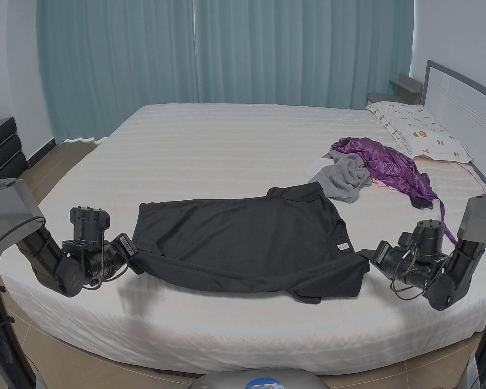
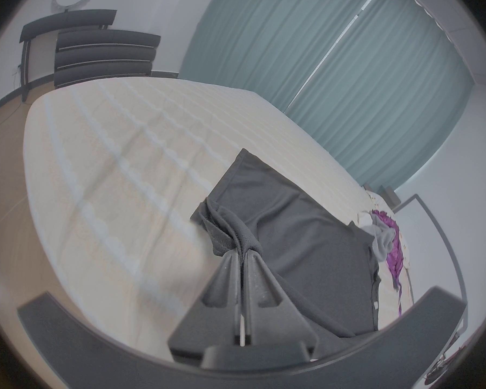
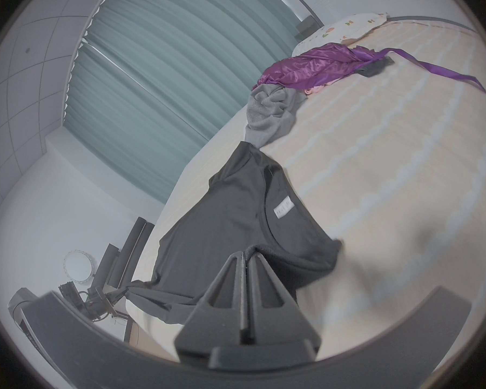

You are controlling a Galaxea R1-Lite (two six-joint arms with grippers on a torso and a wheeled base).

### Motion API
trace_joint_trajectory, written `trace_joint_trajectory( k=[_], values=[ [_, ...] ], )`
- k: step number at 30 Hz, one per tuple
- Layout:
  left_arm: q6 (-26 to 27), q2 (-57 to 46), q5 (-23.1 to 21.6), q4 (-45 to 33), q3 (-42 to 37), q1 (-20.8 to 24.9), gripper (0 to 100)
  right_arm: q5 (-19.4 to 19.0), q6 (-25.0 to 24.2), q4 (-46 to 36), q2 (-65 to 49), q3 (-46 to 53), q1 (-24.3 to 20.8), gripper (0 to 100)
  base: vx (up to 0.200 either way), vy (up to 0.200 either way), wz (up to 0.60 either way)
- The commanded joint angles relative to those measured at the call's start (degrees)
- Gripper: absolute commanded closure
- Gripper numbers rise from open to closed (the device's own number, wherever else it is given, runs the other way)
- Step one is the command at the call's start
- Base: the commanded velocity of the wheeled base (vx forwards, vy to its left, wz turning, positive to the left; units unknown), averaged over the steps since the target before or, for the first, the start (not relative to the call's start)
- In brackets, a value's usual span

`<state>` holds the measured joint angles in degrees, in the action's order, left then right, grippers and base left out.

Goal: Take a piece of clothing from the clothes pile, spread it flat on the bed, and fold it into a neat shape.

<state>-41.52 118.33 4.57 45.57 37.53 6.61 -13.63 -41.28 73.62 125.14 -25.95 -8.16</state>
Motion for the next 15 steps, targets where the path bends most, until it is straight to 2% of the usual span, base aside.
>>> trace_joint_trajectory(
  k=[1, 8, 14, 15],
  values=[
    [-3.3, 7.2, 0.1, -0.2, 7.2, -1.3, 100, 1.0, -0.2, -6.1, 6.4, -12.1, 0.3, 100, 0.0, 0.0, 0.0],
    [-7.1, 13.5, 0.1, -0.2, 11.9, -2.5, 100, 6.6, -0.2, -12.6, 15.5, -27.8, -0.1, 100, 0.0, 0.0, 0.0],
    [-7.8, 15.3, 0.0, -0.1, 13.2, -2.7, 100, 7.6, -0.5, -13.4, 20.1, -33.0, -0.5, 100, 0.0, 0.0, 0.0],
    [-8.0, 15.5, 0.0, -0.1, 13.4, -2.8, 100, 7.6, -0.6, -13.2, 20.8, -33.8, -0.5, 0, 0.0, 0.0, 0.0]
  ],
)
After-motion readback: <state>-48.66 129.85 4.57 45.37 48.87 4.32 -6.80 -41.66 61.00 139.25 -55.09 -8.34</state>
